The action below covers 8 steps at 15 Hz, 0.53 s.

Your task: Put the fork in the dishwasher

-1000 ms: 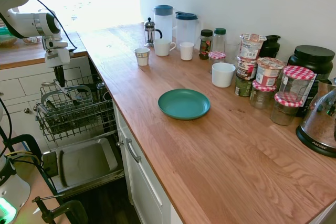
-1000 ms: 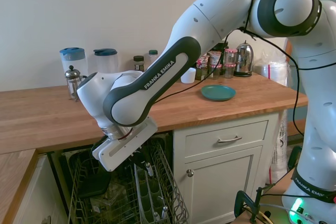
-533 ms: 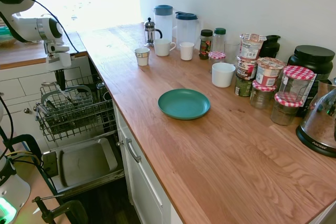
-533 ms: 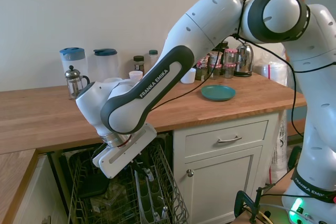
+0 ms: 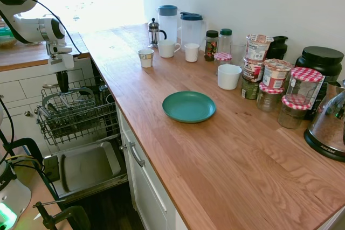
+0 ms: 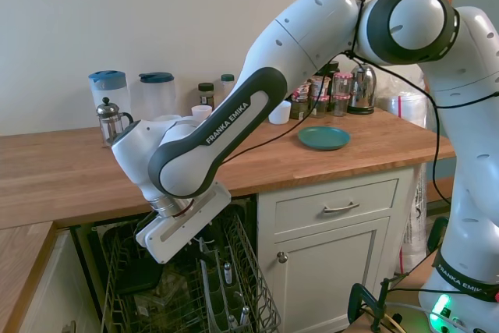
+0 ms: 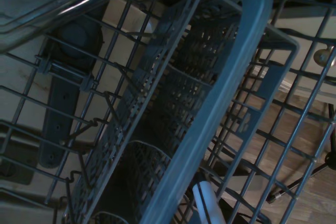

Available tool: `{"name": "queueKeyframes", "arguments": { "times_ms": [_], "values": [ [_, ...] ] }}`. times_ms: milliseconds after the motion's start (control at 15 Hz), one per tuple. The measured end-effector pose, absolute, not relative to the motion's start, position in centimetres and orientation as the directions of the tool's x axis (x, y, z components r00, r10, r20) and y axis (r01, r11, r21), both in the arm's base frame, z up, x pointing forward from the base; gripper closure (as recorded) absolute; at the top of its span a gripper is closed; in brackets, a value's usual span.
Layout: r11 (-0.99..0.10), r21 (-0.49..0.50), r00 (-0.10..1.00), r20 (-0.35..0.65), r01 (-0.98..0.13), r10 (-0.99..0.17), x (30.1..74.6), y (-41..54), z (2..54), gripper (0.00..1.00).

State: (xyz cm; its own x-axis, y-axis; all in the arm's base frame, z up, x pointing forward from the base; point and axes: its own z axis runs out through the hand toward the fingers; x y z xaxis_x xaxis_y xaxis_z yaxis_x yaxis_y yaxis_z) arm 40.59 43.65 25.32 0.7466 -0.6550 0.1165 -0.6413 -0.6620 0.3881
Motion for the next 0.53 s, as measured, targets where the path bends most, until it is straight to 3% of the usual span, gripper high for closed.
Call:
{"name": "queueKeyframes", "arguments": {
  "times_ms": [267, 533],
  "values": [
    [-0.670, 0.345, 0.741, 0.136, -0.657, -0.657, 40.4, 43.7, 29.6, 0.00],
    [-0.693, 0.315, 0.756, 0.159, -0.648, -0.635, 37.3, 44.2, 34.4, 0.00]
  ]
}}
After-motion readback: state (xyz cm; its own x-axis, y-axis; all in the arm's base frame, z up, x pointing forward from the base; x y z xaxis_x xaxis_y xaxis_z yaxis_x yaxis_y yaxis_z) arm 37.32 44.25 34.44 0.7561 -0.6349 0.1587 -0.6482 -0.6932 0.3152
